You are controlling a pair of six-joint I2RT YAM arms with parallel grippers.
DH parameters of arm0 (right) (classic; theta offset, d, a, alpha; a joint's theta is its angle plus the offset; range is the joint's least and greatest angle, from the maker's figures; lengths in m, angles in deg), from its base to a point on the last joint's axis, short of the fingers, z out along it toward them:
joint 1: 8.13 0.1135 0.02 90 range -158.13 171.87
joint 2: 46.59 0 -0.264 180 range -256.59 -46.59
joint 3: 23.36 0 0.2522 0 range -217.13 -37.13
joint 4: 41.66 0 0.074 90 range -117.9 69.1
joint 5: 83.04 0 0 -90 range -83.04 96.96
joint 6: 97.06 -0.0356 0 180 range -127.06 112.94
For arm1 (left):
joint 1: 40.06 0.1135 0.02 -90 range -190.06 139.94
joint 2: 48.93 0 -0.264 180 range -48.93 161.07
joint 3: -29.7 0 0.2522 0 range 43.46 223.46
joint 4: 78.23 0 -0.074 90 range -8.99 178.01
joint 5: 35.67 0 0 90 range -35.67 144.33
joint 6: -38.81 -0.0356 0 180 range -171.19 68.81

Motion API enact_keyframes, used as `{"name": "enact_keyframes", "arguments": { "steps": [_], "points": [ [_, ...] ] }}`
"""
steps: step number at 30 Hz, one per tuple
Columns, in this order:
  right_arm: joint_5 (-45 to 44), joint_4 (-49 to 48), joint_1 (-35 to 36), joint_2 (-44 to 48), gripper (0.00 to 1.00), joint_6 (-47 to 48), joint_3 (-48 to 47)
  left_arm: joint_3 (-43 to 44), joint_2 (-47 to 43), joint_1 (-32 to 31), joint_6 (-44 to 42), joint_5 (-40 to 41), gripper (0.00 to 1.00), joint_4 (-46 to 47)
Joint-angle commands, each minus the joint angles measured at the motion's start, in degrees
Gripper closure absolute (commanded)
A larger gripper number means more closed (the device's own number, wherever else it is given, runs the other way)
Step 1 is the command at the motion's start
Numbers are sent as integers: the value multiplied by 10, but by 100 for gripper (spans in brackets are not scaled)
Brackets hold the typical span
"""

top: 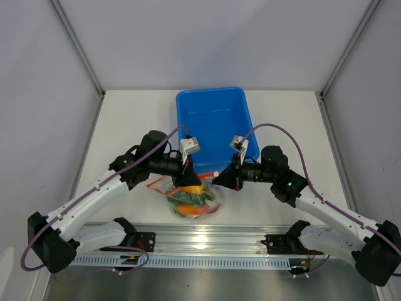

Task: Place the food in the zip-top bag and seal the zipper
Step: Zip the zipper food storage bag at the center of the board.

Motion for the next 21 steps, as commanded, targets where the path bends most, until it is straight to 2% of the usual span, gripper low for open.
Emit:
{"name": "enact_keyframes", "arguments": {
  "steps": [1,2,3,5,6,10,14,17,21],
  "points": [
    [3,-39,-2,1,100,-6,2,10,-24,-2,12,-18,86,29],
    [0,-42,-2,4,100,-9,2,9,-26,-2,12,-21,82,28],
    [-1,-46,-2,5,100,-9,0,8,-27,-3,11,-24,70,29],
    [4,-50,-2,6,100,-5,-3,8,-32,-2,12,-29,57,33],
    [9,-46,-2,4,100,-1,-11,9,-34,-3,12,-29,47,36],
    [53,-21,-2,-13,100,28,-39,55,-29,-2,2,-42,36,32],
    [88,13,-2,-19,100,65,-61,105,8,-3,-6,-65,35,9],
    [89,44,-2,-18,100,95,-72,132,37,-2,3,-86,49,13],
    [88,52,-2,-19,100,102,-77,146,65,-4,12,-110,55,17]
  ]
}}
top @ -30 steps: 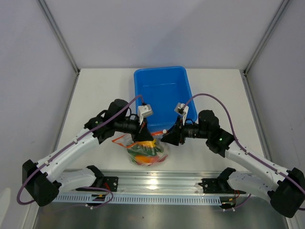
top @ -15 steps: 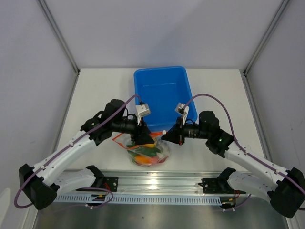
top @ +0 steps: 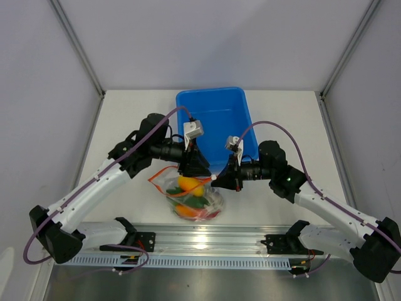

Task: Place the food in the zip-top bag and seal the zipper
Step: Zip the zipper food storage bag at the center of the board.

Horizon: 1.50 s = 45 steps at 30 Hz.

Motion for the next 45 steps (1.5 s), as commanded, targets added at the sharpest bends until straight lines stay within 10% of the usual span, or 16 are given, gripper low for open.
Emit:
{"name": "enact_keyframes", "arguments": {
  "steps": [1,21,34,45],
  "points": [
    [19,1,-2,3,100,27,-31,23,24,-4,4,-43,55,5],
    [15,-3,-2,-3,100,31,-25,-10,53,-33,11,-48,57,24],
    [-11,-12,-2,-5,100,10,-21,-6,69,-33,16,-30,99,1],
    [-74,-67,-2,21,100,-49,17,-12,41,-34,14,44,99,-52]
  ]
}}
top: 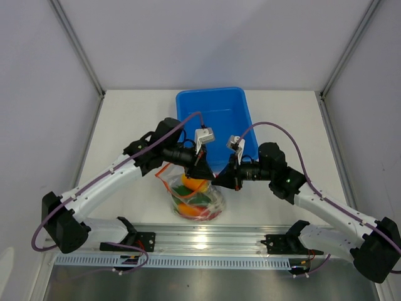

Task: Place the food in the zip-top bag and seal the zipper
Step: Zip the zipper food storage bag at the center of the board.

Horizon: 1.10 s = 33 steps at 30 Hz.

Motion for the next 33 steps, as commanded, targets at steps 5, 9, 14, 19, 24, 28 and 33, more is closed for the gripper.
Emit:
{"name": "enact_keyframes", "arguments": {
  "steps": [5,9,14,19,24,28,33],
  "points": [
    [-41,-67,0,19,100,-32,11,-13,-42,-5,-3,48,99,-48],
    [-50,-71,0,26,100,-36,15,-19,-55,-5,-2,49,100,-57],
    [24,-52,1,5,100,-13,-1,-19,-61,-5,4,40,99,-49],
    [76,-13,16,-6,72,32,-20,7,-52,-5,8,24,100,-44],
    [81,10,19,-22,72,53,-34,21,-42,-5,9,14,99,-41],
    [97,-8,20,-53,70,50,-43,20,-40,-5,11,6,100,-36],
    [102,-19,20,-92,59,55,-71,17,-41,-5,9,7,100,-37]
  ]
}}
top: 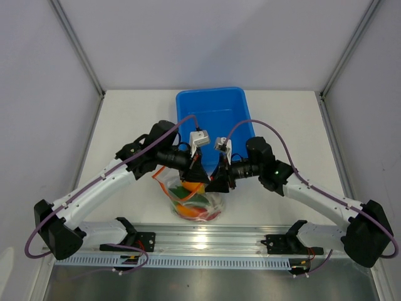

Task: Place the food in the zip-top bag and seal the zipper
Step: Zip the zipper food storage bag at the center of the board.

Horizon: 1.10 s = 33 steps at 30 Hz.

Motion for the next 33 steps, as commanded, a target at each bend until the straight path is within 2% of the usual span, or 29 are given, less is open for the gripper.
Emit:
{"name": "enact_keyframes", "arguments": {
  "steps": [1,4,6,7,8,9,12,18,24,33],
  "points": [
    [14,-21,6,-22,59,16,-37,19,1,-3,3,-17,99,10],
    [8,-27,8,-31,59,13,-46,19,3,-3,3,-19,99,11],
    [10,-38,9,-38,63,8,-46,18,3,-3,3,-20,99,12],
    [9,-43,10,-39,70,4,-44,19,5,-3,2,-20,99,12],
    [7,-55,11,-40,96,-4,-44,19,6,-3,2,-21,99,11],
    [1,-62,11,-39,100,-9,-36,19,7,-4,0,-18,99,11],
    [-31,-109,12,-19,100,-40,-16,19,10,-3,-3,-12,99,7],
    [-96,-188,10,12,100,-113,35,15,12,-3,-6,62,99,-26],
    [-164,-222,9,35,100,-153,78,-10,-8,-3,-3,98,99,-29],
    [-199,-234,8,40,100,-177,87,-31,-43,-3,10,113,99,-49]
  ]
}}
